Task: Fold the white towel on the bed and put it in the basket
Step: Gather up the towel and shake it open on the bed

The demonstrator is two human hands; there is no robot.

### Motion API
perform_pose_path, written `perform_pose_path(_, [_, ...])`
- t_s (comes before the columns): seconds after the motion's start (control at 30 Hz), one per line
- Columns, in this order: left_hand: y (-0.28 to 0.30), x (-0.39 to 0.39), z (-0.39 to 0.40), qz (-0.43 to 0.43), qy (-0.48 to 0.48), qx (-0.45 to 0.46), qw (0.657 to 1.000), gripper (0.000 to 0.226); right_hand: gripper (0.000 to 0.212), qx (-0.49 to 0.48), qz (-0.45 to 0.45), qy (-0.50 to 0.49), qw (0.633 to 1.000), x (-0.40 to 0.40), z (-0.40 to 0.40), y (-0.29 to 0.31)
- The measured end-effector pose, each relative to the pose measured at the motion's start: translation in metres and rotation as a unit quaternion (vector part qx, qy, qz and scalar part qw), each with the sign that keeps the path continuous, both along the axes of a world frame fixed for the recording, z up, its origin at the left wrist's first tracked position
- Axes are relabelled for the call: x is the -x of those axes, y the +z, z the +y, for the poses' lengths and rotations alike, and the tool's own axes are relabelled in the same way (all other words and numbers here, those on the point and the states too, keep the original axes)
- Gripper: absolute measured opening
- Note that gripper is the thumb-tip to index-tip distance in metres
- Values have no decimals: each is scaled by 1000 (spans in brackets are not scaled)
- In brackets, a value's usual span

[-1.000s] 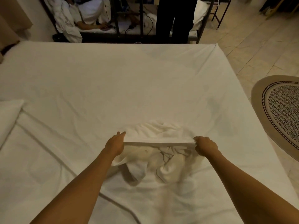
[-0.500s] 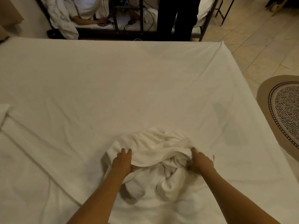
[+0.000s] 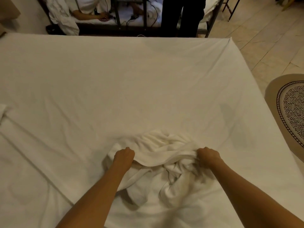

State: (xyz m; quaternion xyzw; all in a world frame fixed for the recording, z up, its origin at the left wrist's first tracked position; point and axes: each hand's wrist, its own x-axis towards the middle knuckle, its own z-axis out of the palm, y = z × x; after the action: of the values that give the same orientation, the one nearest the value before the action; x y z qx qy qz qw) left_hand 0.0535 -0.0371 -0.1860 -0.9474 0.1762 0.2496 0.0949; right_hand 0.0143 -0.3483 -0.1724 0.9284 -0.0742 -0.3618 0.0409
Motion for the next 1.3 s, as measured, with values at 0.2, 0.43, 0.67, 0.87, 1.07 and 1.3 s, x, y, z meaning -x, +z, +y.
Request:
perform_pose_path(0.2, [62,-88,-27,-27,40,-106,993,39,33,75,-49,29,996,-78,-5,59])
perform_pose_path(0.43, [201,-193,-64,15,423,294,857,31,42,-216,-180,-354,892,-184,4,176])
perform_pose_path(0.67, [326,-236,-81,-186,275,540,773,63,61,-331,-528,-180,761,-247,25,303])
perform_pose_path(0.87, [371,-230,-76,-355,107,536,758,73,74,-238,-647,-51,723,-241,49,367])
perform_pose_path(1.07, [279,-170,-44,-246,140,464,839,82,65,-199,-518,-12,832,-194,39,273])
perform_pose_path(1.3, [115,-55,2,1,126,256,958,76,55,-138,-220,-12,966,-83,35,119])
